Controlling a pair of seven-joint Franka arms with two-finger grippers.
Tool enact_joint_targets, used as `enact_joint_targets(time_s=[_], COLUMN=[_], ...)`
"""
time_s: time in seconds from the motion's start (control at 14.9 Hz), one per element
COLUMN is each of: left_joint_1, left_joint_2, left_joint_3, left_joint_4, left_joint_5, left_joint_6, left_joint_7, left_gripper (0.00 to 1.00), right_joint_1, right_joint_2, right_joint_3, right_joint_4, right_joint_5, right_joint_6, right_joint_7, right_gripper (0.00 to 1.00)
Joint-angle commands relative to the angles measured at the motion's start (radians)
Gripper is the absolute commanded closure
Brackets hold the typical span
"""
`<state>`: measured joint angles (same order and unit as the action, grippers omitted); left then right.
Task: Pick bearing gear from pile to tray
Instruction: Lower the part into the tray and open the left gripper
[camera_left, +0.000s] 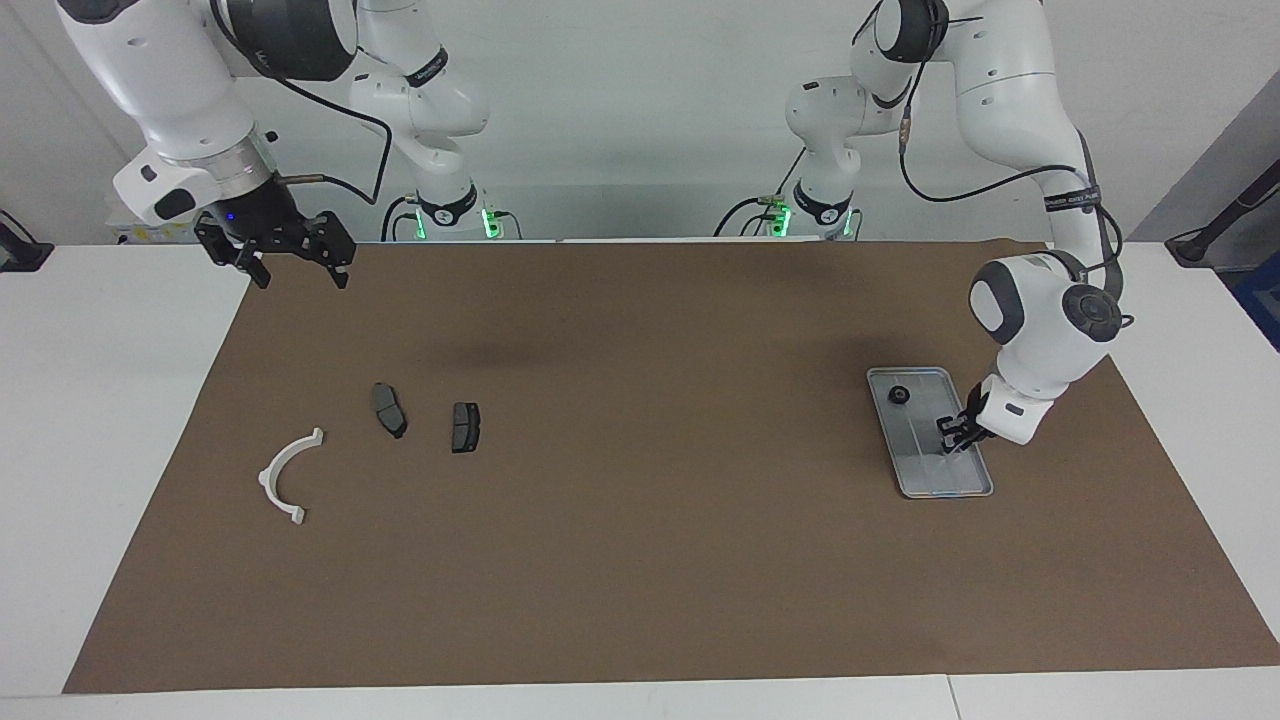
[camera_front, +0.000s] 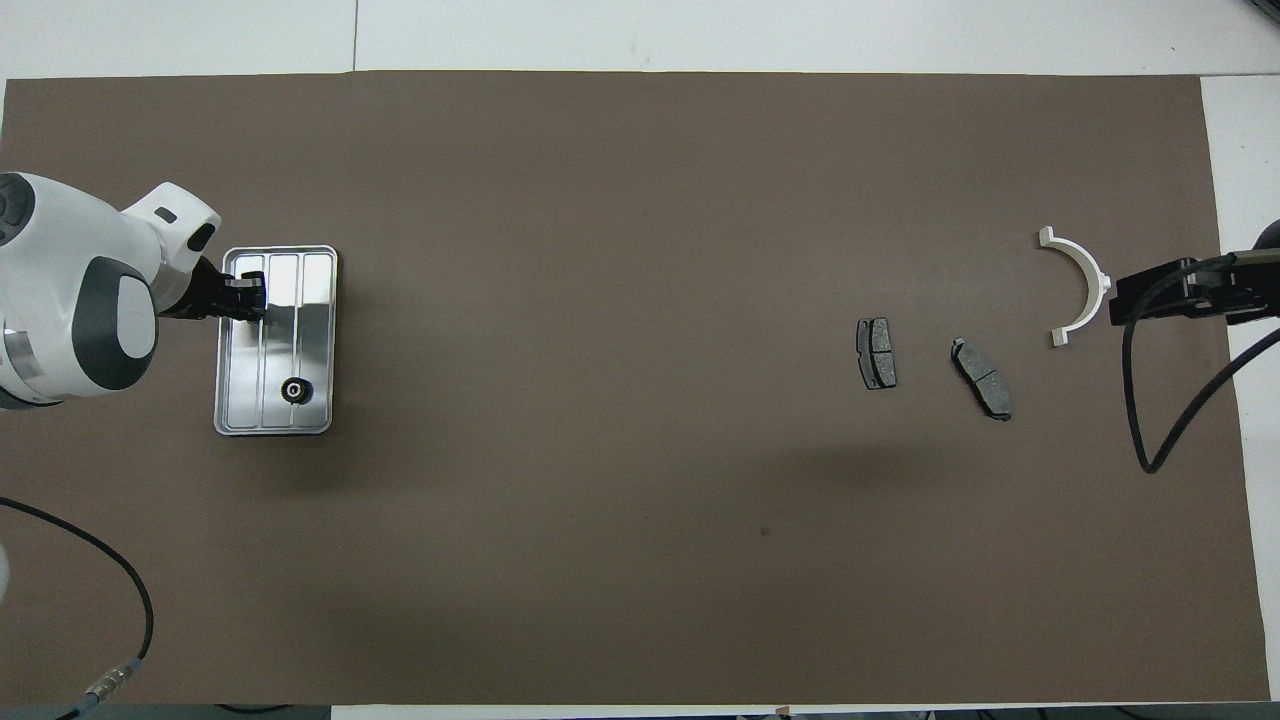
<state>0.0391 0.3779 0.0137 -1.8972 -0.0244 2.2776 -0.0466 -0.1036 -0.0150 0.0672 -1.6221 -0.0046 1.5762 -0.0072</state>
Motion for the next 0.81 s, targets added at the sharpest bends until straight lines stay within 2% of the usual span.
enact_joint_targets(time_s=[0.0, 0.13, 0.2, 0.27, 0.34, 0.4, 0.74], left_joint_1=[-0.008, -0.008, -0.008, -0.008, -0.008, -0.008, 0.011], left_joint_2=[-0.02, -0.02, -0.022, -0.02, -0.02, -0.02, -0.045], left_joint_3=[0.003, 0.002, 0.003, 0.003, 0.003, 0.003, 0.006], left_joint_4=[-0.069, -0.071, -0.072, -0.071, -0.068, -0.062, 0.048], left_joint_5=[-0.012, -0.012, -0.012, -0.012, -0.012, -0.012, -0.012], left_joint_6=[0.084, 0.083, 0.085, 0.082, 0.076, 0.068, -0.108], left_joint_7=[-0.021, -0.021, -0.021, -0.019, -0.018, -0.018, -0.012], left_gripper=[1.0, 0.98, 0.85, 0.59, 0.17, 0.0, 0.0], right_joint_1=[-0.016, -0.016, -0.016, -0.016, -0.016, -0.018, -0.018], right_joint_2=[-0.02, -0.02, -0.02, -0.02, -0.02, -0.022, -0.02], right_joint_3=[0.008, 0.008, 0.008, 0.008, 0.008, 0.008, 0.008], right_joint_4=[-0.025, -0.025, -0.025, -0.025, -0.025, -0.025, -0.025], right_joint_5=[0.021, 0.021, 0.021, 0.021, 0.021, 0.021, 0.021], right_joint_6=[0.012, 0.012, 0.012, 0.012, 0.012, 0.012, 0.012], right_joint_7=[0.01, 0.009, 0.009, 0.009, 0.009, 0.009, 0.009], right_gripper=[0.0, 0.0, 0.0, 0.0, 0.0, 0.0, 0.0])
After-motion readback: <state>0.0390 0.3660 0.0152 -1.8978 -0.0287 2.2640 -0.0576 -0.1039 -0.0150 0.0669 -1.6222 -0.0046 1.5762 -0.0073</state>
